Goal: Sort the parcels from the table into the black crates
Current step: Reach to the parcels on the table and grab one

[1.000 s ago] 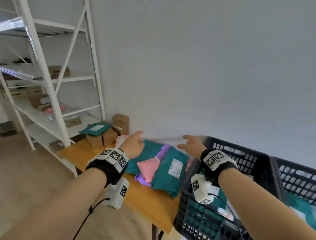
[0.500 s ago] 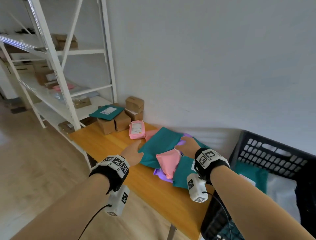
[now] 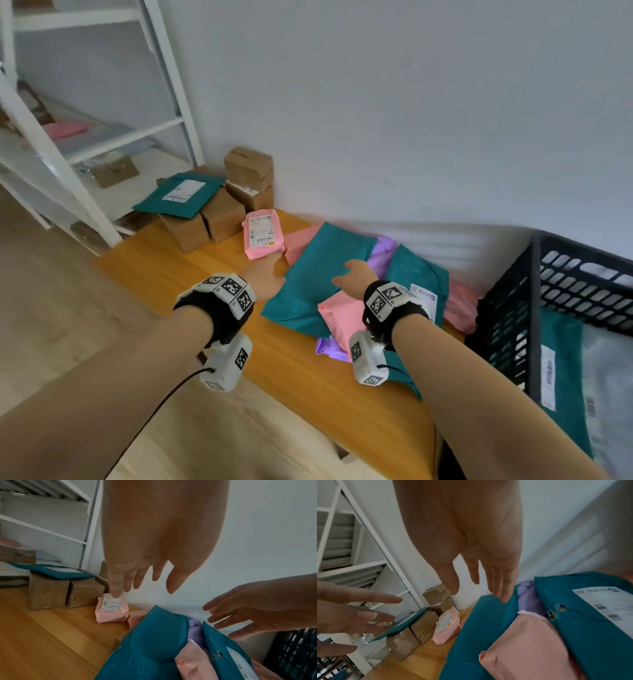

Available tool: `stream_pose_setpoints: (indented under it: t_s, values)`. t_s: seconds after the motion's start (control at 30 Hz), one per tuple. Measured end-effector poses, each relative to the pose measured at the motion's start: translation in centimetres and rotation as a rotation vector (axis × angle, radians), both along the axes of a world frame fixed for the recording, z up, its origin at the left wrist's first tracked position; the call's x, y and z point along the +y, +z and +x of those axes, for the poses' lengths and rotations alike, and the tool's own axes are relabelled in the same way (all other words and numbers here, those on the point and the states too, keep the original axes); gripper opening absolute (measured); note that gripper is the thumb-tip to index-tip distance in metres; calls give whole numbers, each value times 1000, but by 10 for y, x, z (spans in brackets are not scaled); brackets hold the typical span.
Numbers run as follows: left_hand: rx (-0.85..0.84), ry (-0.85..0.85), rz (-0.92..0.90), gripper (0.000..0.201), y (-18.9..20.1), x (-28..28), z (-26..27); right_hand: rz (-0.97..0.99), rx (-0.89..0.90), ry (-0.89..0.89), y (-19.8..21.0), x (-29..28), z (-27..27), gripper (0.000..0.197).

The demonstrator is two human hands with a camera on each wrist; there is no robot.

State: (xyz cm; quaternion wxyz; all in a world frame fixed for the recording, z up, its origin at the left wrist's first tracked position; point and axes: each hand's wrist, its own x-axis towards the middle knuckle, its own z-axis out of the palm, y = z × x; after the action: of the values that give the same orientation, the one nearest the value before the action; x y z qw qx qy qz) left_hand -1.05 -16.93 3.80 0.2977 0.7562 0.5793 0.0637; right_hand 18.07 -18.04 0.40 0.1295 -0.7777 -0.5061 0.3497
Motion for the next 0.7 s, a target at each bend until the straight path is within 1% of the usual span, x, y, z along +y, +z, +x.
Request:
stream_pose_setpoints:
  t_s: [0.07, 0.13, 0.2, 0.3, 0.37, 0.4, 0.43, 0.47, 0.5, 0.53, 0.6, 0.67, 0.7]
  values:
    - [22, -38, -57, 39, -3, 12, 3, -29, -22, -10, -10, 10, -7, 55]
    - [44, -92, -99, 35, -7, 27, 4, -49, -50, -29, -22, 21, -11, 52]
    - [36, -140, -96, 29, -19, 47, 1, -87, -71, -48, -32, 33, -14, 50]
    - [65, -242, -103, 15, -33, 79, -1, -123, -73, -105, -44, 51, -24, 48]
    - [80, -289, -107, 14, -46, 102, -4, -147, -58, -143, -51, 65, -37, 48]
    - [82, -297, -135, 16, -62, 117, -6, -159, -43, -173, -55, 72, -44, 47]
    - [84, -297, -162, 25, -80, 133, -9, -165, -35, -202, -57, 78, -51, 47]
    - [96, -313, -191, 33, -86, 142, -10, -183, -33, -222, -59, 85, -57, 46]
    - [107, -318, -209, 35, -89, 147, -12, -197, -33, -241, -60, 90, -62, 45]
    - [85, -342, -222, 31, -80, 147, -13, -214, -33, -257, -61, 96, -66, 44]
    - [46, -412, -274, 22, -76, 151, -14, -237, -42, -292, -65, 107, -73, 45]
    - [56, -423, -289, 28, -89, 163, -17, -245, -58, -330, -70, 118, -79, 47]
    - [71, -422, -265, 31, -98, 171, -20, -248, -66, -349, -73, 123, -82, 47]
